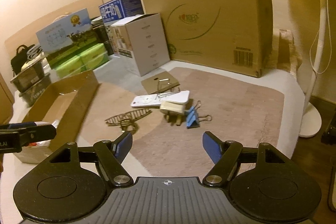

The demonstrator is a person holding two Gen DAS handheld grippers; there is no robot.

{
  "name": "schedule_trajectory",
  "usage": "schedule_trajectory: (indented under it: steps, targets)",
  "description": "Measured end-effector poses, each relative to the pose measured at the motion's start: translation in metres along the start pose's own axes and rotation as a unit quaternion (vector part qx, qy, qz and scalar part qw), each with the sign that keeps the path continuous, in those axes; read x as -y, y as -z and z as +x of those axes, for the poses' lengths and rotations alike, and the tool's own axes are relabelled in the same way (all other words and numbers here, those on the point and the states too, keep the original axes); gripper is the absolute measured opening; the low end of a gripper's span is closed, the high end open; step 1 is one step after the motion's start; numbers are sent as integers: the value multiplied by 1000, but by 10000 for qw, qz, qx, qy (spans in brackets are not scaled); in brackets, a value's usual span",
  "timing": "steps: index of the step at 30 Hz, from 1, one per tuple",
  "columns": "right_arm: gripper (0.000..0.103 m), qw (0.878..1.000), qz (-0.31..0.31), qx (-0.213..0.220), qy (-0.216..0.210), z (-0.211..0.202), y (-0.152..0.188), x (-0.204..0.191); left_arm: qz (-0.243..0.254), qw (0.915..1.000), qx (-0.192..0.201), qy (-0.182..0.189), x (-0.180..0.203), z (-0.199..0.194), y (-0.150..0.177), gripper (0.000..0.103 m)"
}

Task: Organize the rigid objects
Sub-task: 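Move both grippers back toward the remaining items on the carpet, then close the left gripper on the gold hair clip while the right approaches the blue binder clip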

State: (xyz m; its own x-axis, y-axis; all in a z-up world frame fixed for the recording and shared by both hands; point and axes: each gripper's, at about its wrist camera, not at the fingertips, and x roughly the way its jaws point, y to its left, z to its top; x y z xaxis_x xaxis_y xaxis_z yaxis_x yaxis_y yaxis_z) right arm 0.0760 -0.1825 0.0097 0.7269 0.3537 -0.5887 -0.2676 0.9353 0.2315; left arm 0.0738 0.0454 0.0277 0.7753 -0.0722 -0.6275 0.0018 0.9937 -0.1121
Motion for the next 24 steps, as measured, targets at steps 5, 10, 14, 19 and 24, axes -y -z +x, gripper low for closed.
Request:
schedule_trajectory:
  steps: [5,10,14,19,24]
  targets:
    - [74,9999,-90,4,84,12,-1,9,192,9998,-40,17,7,17,-5,84]
    - [74,9998,-140,-50,132,24,-2,20,395,9991,-145,74,12,38,-10,82]
    - [74,9997,-166,-84,139,34,-2,26,576,9979,-256,131,15,57,-14,79]
    - [74,9995,-271,-133,102,48,-4,31,881,9951,-399,207,21,83,-16,79]
    - [74,9993,-311,-190,72,65,-6,33,1052,9927,-553,230,26,110,-17,78]
